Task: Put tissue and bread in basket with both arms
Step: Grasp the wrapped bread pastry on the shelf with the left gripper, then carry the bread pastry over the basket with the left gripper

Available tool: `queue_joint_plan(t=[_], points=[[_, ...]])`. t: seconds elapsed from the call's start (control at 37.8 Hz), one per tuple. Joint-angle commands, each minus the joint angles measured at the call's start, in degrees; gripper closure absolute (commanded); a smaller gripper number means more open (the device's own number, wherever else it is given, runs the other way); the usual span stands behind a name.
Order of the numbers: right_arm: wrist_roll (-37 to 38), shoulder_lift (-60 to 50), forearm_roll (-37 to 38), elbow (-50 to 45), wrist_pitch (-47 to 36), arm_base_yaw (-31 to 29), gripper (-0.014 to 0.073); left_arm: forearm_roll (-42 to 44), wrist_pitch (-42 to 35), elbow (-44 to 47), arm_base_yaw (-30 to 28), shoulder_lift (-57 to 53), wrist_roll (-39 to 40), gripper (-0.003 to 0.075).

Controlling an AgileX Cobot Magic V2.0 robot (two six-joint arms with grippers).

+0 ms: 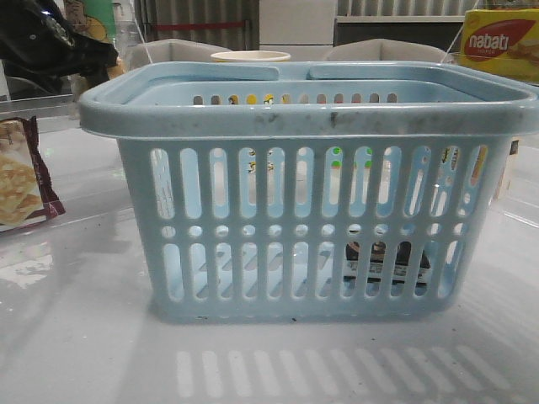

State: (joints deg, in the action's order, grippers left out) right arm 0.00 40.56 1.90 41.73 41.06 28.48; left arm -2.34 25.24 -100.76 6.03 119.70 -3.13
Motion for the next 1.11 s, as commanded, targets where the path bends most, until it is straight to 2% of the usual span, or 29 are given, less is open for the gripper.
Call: queue_joint_plan(t=[0.0, 0.05, 0.19, 0.45, 0.61, 0.71, 0.85, 0.95, 1.09], points=[[-0.5, -0.3, 0.6, 1.6, -3.7, -0.1, 0.0018, -0.3, -3.9, -2.2, 0.0, -3.7, 0.0, 0.0424], [-0.5, -0.3, 0.6, 1.6, -3.7, -0.1, 0.0018, -0.4, -2.5, -2.3, 0.0, -4.2, 0.0, 0.0500], [-0.5, -0.3, 0.6, 1.6, -3.7, -0.1, 0.0018, -0.8, 4.2, -3.5, 0.0, -7.2, 0.0, 0.0634], [-0.5, -0.3, 0.6, 1.6, -3.7, -0.1, 0.0018, -0.8, 12.5, -4.6, 1.4, -16.6, 0.0, 0.0629], [-0.5, -0.3, 0.6, 1.6, -3.7, -0.1, 0.0018, -1.2, 18.5, -4.5, 4.7, -22.6, -1.5, 0.0629], [-0.5, -0.3, 0.6, 1.6, -3.7, -0.1, 0.0018, -4.9, 19.5, -2.4, 8.4, -26.3, -6.5, 0.0629], [-0.5, -0.3, 0.6, 1.6, -3.7, -0.1, 0.0018, -13.7, 19.5, 4.3, 16.9, -30.8, -16.5, 0.0630], [-0.5, -0.3, 0.6, 1.6, -3.7, -0.1, 0.0018, -13.8, 19.2, 8.5, 23.7, -30.7, -18.2, 0.0629], [-0.5, -0.3, 0.6, 1.6, -3.7, -0.1, 0.0018, -13.8, 16.5, 13.4, 28.7, -29.6, -18.2, 0.0630]])
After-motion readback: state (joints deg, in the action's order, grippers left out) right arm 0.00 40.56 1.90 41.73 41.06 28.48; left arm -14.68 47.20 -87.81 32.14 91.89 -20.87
